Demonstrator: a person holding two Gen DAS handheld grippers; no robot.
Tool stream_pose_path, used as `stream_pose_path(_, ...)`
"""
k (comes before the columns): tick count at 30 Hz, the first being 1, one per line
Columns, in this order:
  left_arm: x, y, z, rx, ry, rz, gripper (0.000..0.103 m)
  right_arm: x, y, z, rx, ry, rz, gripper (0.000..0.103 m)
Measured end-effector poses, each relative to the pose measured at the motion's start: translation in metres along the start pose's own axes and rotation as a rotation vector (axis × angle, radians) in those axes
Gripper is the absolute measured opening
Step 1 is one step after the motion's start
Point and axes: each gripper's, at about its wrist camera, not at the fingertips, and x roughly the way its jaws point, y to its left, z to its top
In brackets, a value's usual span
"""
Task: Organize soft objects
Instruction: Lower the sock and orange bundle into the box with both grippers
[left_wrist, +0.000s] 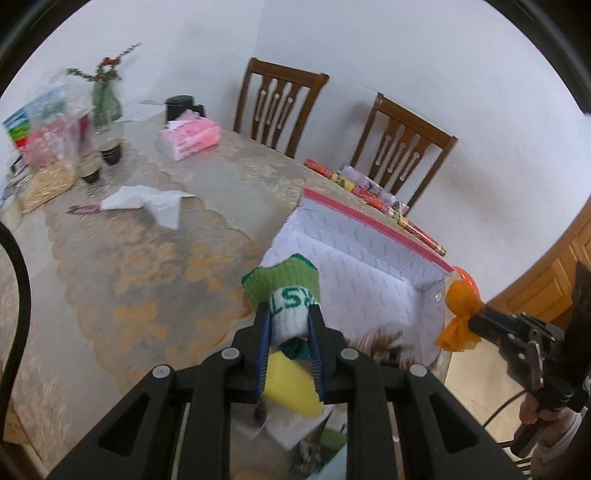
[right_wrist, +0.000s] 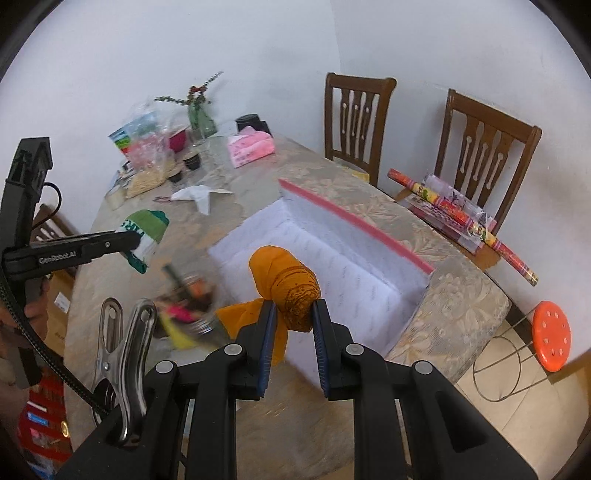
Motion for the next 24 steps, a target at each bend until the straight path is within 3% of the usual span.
stream_pose_path(13, 0.108, -0.033, 0.033, 0.094, 0.143, -0.022, 0.02, 0.082, -0.046, 0.006, -0.021, 0.128, 0.004, 0.021)
stream_pose_path(24, 0.156, -0.043, 0.052, 0.164, 0.24, -0.051, 0.02, 0.114, -0.062, 0.007, -0.046, 0.183, 0.011, 0.021)
